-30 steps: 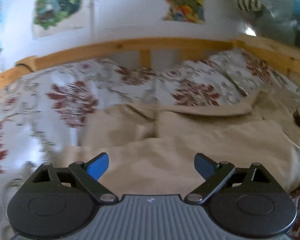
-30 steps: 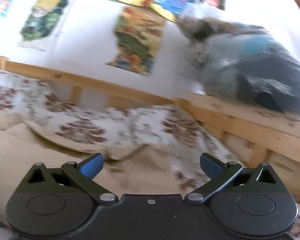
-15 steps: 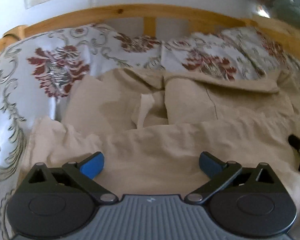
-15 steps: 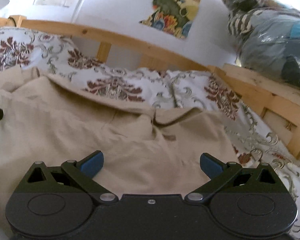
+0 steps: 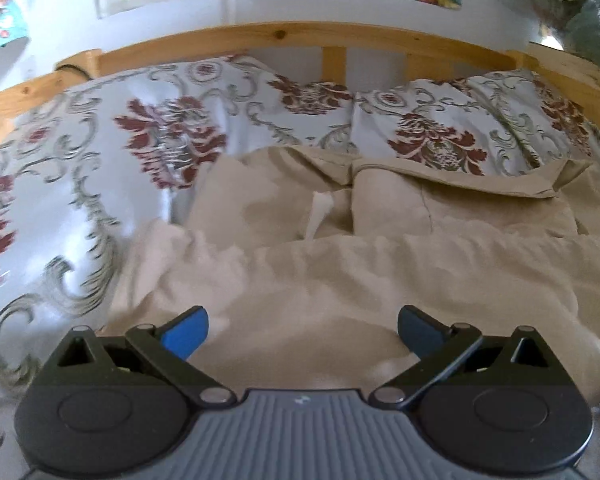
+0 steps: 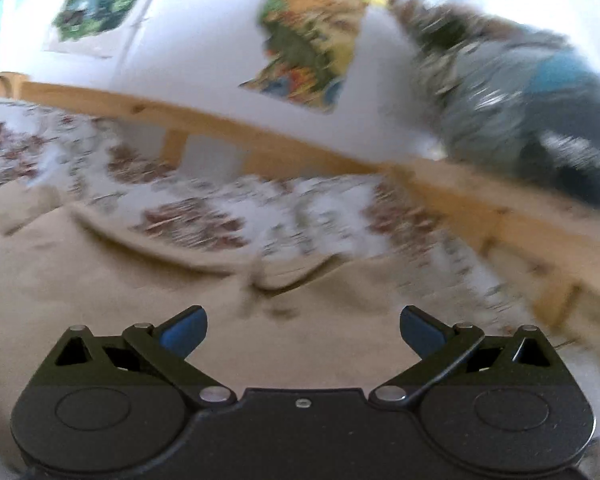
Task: Fold large clothes
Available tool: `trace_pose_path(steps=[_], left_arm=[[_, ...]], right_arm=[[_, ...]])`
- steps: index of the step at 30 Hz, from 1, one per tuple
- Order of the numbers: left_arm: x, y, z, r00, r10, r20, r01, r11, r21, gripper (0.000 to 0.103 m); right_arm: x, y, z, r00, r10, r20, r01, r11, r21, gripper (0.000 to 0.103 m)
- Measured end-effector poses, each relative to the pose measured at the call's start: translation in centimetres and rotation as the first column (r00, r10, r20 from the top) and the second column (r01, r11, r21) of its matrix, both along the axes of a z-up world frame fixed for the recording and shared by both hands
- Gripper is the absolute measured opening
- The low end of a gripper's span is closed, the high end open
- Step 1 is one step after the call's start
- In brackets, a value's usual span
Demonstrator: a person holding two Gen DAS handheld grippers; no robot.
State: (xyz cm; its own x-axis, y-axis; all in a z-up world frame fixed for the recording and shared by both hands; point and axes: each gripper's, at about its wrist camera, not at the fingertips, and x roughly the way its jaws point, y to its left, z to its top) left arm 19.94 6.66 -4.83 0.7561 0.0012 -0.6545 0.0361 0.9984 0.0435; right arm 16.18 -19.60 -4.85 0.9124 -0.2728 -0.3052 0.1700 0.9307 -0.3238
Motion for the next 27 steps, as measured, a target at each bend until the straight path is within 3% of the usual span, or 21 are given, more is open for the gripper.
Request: trace_pose_path(steps=[2, 5, 12, 22, 27], left_arm=[[-0.3, -0.1, 0.0, 1.0, -0.001, -0.003, 0.001, 1.0, 0.005, 0.102], [-0.1, -0.2, -0.1, 1.0, -0.01, -0.01, 0.01, 1.0, 0.023, 0.103], [1.6, 0.0, -1.5, 0.999, 0.02, -0.037, -0.019, 0.999, 0.032, 0.103], [2.1, 0.6, -3.0, 1.0, 0.002, -0.005, -0.002, 0.999, 0.035, 0.103], [-0.4, 1.2, -1.4, 0.997, 0.068, 0.045, -0.068, 0.998, -0.004, 0.103]], right_arm=[[0.2, -1.4, 0.5, 0.996, -0.093, 0.019, 0.093, 0.995, -0.038, 0.102], [0.7, -4.9, 0.6, 0.974, -0.226, 0.002, 0.226, 0.974, -0.012, 0.102], [1.4, -10.6, -1.9, 0.916, -0.381, -0.127, 0.39, 0.919, 0.059, 0.102], [1.8, -10.5, -4.4, 0.906, -0.392, -0.161, 0.4, 0.916, 0.019, 0.102], [1.9, -10.4, -4.1, 0.908, -0.389, -0.154, 0.397, 0.918, 0.019, 0.102]])
